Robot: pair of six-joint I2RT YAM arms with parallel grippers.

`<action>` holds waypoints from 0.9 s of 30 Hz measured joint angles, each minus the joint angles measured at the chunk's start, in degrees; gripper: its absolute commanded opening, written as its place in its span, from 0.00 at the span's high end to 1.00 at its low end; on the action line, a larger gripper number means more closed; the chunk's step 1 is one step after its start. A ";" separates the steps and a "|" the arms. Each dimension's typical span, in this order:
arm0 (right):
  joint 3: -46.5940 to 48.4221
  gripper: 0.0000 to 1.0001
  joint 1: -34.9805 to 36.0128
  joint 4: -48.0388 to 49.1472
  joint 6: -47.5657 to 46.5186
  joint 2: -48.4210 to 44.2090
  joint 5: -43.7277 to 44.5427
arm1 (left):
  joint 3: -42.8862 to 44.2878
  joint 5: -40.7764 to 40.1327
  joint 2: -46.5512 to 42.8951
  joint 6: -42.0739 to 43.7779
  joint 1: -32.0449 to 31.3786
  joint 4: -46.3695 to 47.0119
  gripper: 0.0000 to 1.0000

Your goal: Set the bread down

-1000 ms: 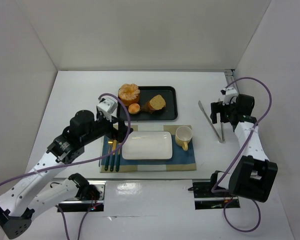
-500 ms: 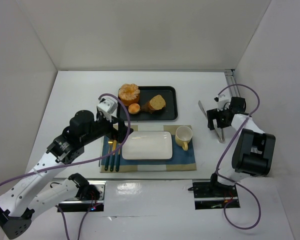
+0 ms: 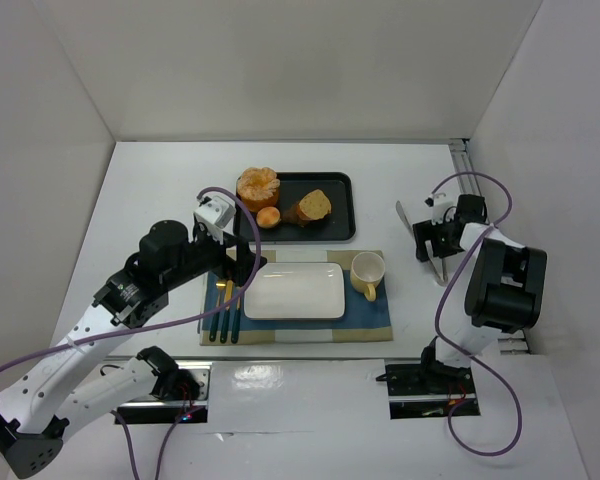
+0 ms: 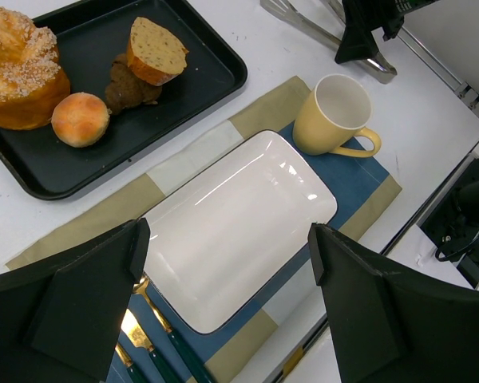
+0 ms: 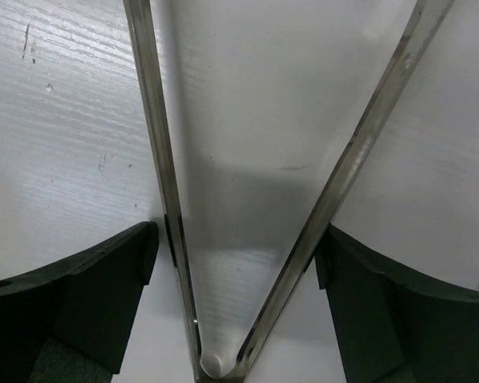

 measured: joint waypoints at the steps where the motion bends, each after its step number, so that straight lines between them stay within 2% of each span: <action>1: 0.26 0.25 0.00 0.02 -0.07 0.39 -0.09 | 0.00 0.00 0.00 0.00 0.00 0.00 0.00; 5: 0.96 0.57 0.00 0.42 -0.46 1.14 -0.42 | 0.00 0.00 0.00 0.00 0.00 0.00 0.00; 7: 1.05 0.62 0.09 0.48 -0.39 1.27 -0.57 | 0.00 0.00 0.00 0.02 0.00 0.00 0.00; 8: 1.05 0.71 0.09 0.46 -0.46 1.29 -0.70 | 0.00 0.00 0.00 0.00 0.00 0.00 0.00; 9: 1.05 0.75 0.04 0.42 -0.52 1.29 -1.03 | 0.00 0.00 0.00 0.00 0.00 0.00 0.00; 12: 1.31 0.97 -0.17 -0.15 -0.52 1.27 -2.01 | 0.00 0.00 0.00 0.00 0.00 0.00 0.00; 18: 4.81 0.88 -0.31 -5.86 -0.20 -2.64 -6.49 | 0.00 -0.02 0.00 0.00 0.00 0.00 0.00; 23: 14.80 0.76 0.31 -11.52 0.39 -8.55 -13.53 | 0.00 -0.04 0.00 0.02 0.00 0.00 0.00; 27: 20.90 0.64 5.44 -13.99 1.16 -10.99 -15.91 | 0.00 -0.31 0.00 0.02 0.00 0.00 0.00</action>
